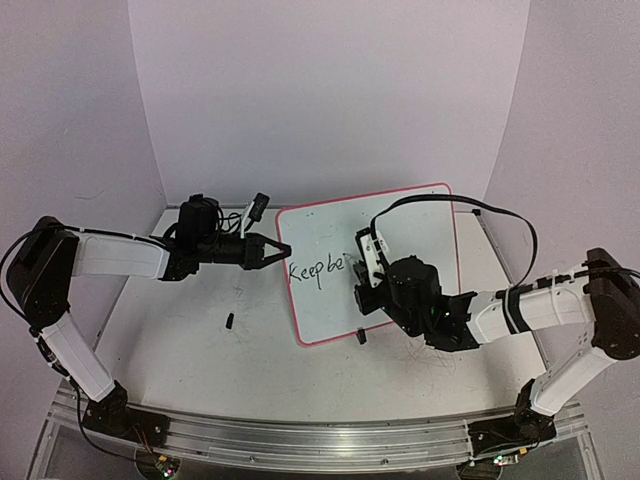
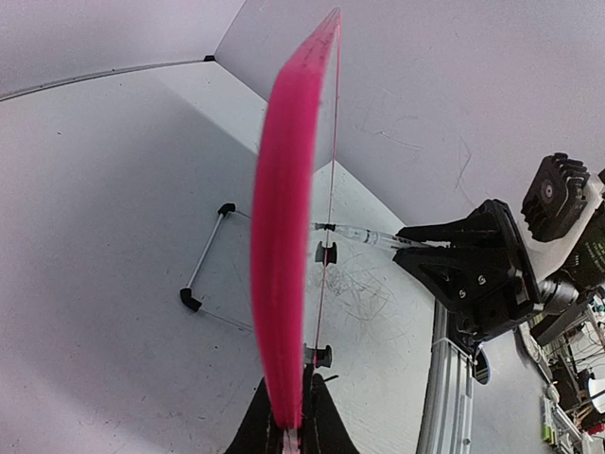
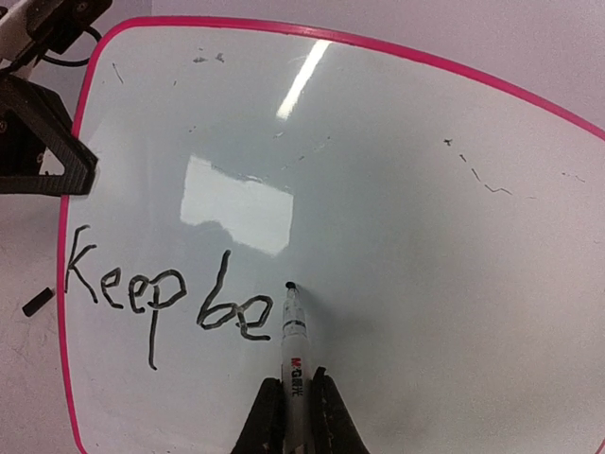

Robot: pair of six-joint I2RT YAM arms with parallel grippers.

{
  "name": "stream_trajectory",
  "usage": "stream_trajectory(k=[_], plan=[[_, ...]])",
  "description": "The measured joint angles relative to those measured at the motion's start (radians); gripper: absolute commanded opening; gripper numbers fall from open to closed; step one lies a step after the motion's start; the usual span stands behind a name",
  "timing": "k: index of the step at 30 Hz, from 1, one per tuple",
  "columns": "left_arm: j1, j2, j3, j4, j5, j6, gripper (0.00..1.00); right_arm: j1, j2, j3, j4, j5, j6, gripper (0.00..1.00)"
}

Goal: Write a sentence on the whiteboard

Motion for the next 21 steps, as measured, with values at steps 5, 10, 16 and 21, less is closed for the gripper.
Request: stream_trajectory(k=[5,10,16,21], plan=[[0.000,0.000,0.000,-0.001,-0.002,0.000,0.00,0.000,0.005,0.007,-0.001,0.003,0.008,0.00],[0.000,0.000,0.000,-0.002,-0.002,0.004,0.00,0.000,0.005,0.007,-0.003,0.003,0.011,0.00],[0.000,-0.001,0.000,-0.008,-0.003,0.007,0.00,0.000,0.005,0.007,-0.008,0.000,0.020,0.00],[0.000,-0.002,0.000,-0.009,-0.004,0.009,0.00,0.000,0.005,0.007,-0.016,-0.004,0.044,0.00]])
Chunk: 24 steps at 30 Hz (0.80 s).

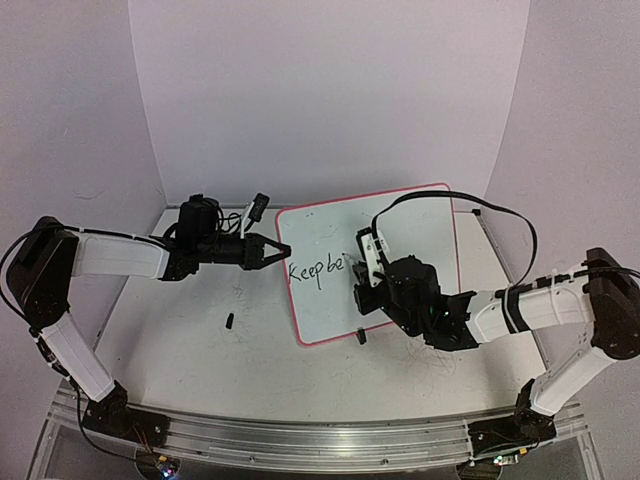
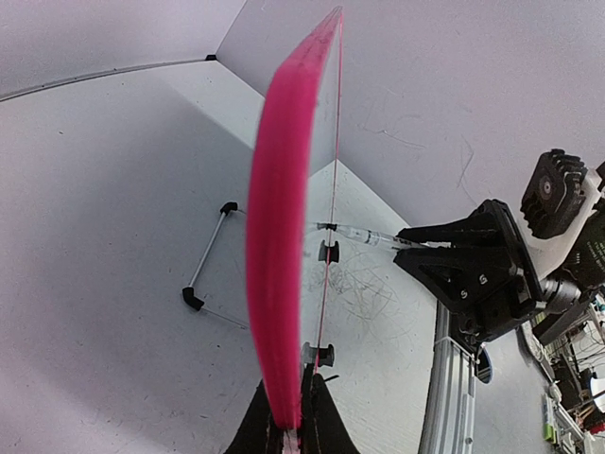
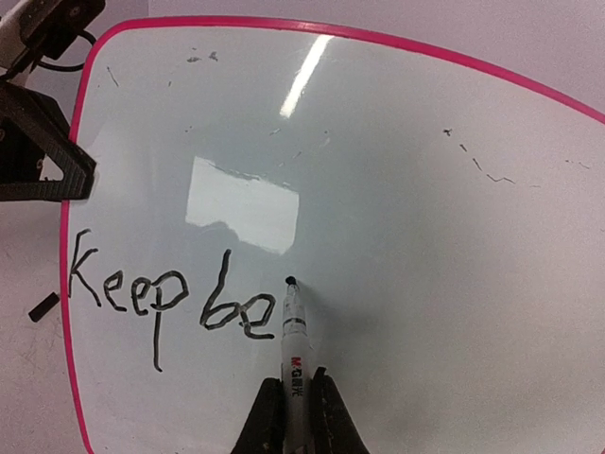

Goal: Write a sentence on the whiteboard

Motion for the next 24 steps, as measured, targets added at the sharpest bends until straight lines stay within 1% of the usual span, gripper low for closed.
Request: stream_trajectory(k=[24], plan=[[0.000,0.000,0.000,-0.001,0.000,0.004,0.00,0.009,-0.019,-0.025,-0.047,-0.021,0.055,0.00]])
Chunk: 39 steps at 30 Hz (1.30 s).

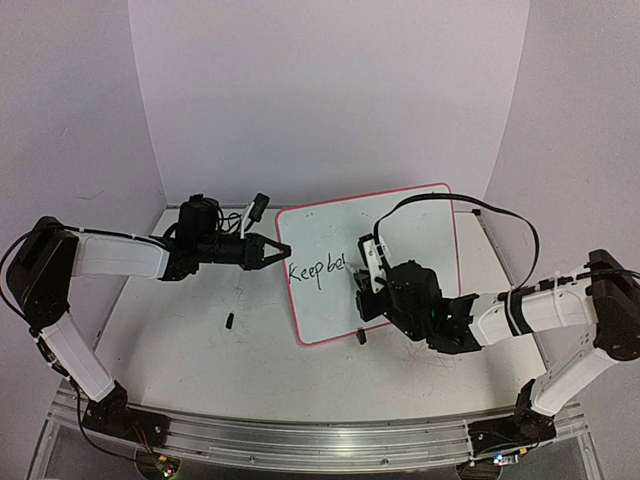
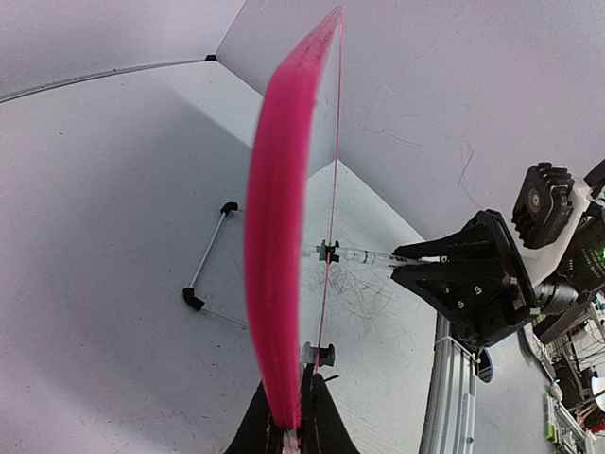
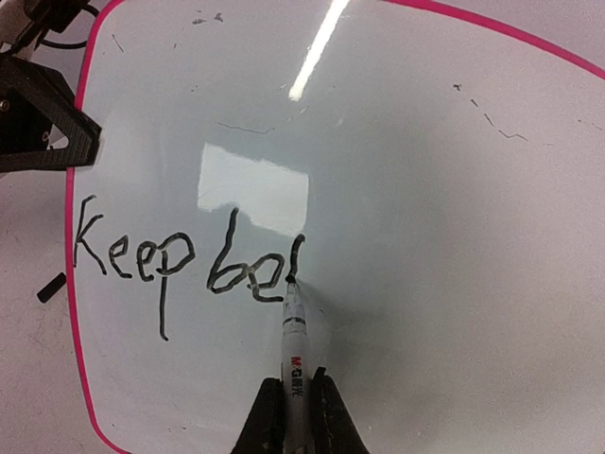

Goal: Write a sentence on the whiteboard

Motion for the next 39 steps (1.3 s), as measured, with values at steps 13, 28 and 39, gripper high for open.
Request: stream_trajectory(k=[13,28,39], plan=[[0.000,0.000,0.000,0.000,0.000,0.000,0.00,0.005,-0.002,-0.011,-0.008,-0.001,0.016,0.00],[-0.002,0.000,0.000,-0.001,-0.004,0.000,0.00,0.008,-0.002,-0.011,-0.021,0.000,0.019,0.00],[-0.007,-0.009,0.000,-0.009,-0.005,0.005,0.00,0.009,-0.085,-0.045,-0.047,0.014,0.013,0.00]])
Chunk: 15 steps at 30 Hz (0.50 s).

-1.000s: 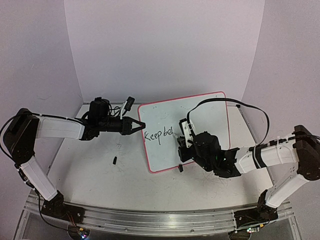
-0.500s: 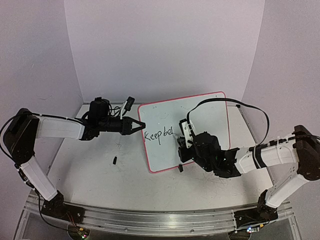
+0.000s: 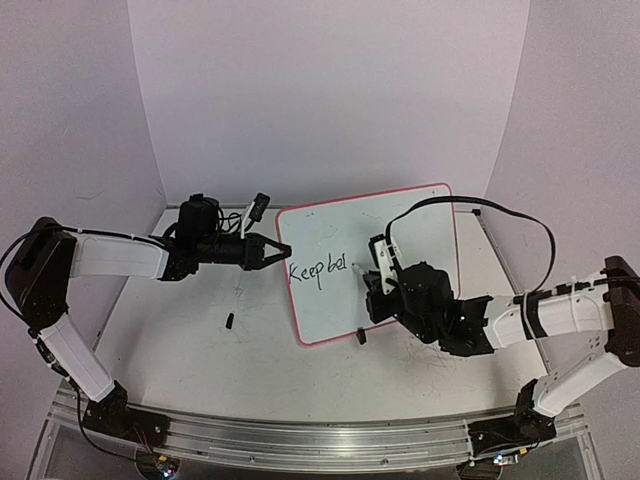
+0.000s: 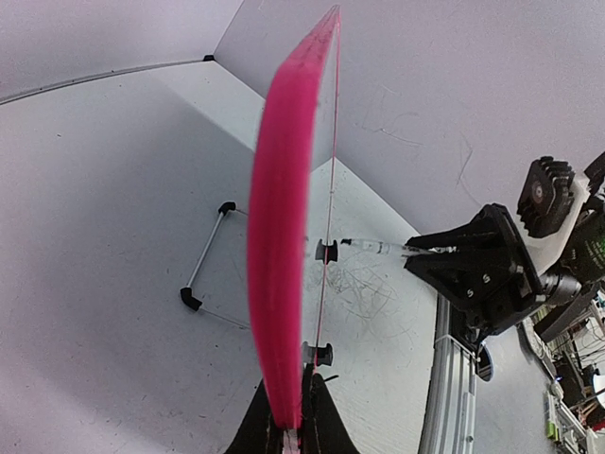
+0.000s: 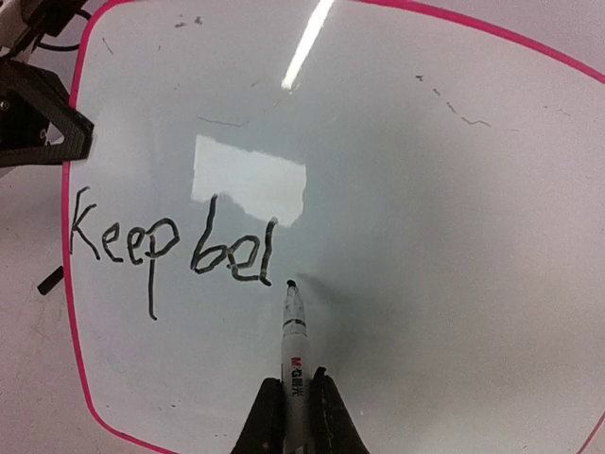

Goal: Write a sentence on the whiteboard

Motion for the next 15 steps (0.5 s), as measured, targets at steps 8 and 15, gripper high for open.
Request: stream_trajectory(k=[8,15], plan=[[-0.001,-0.002,0.000,-0.003,0.000,0.003,0.00,-0.007,0.003,0.032,0.029,-0.009,-0.028,0.00],[-0.002,-0.005,0.000,-0.007,-0.001,0.005,0.00,-0.018,0.034,0.038,0.039,-0.011,-0.032,0.00]])
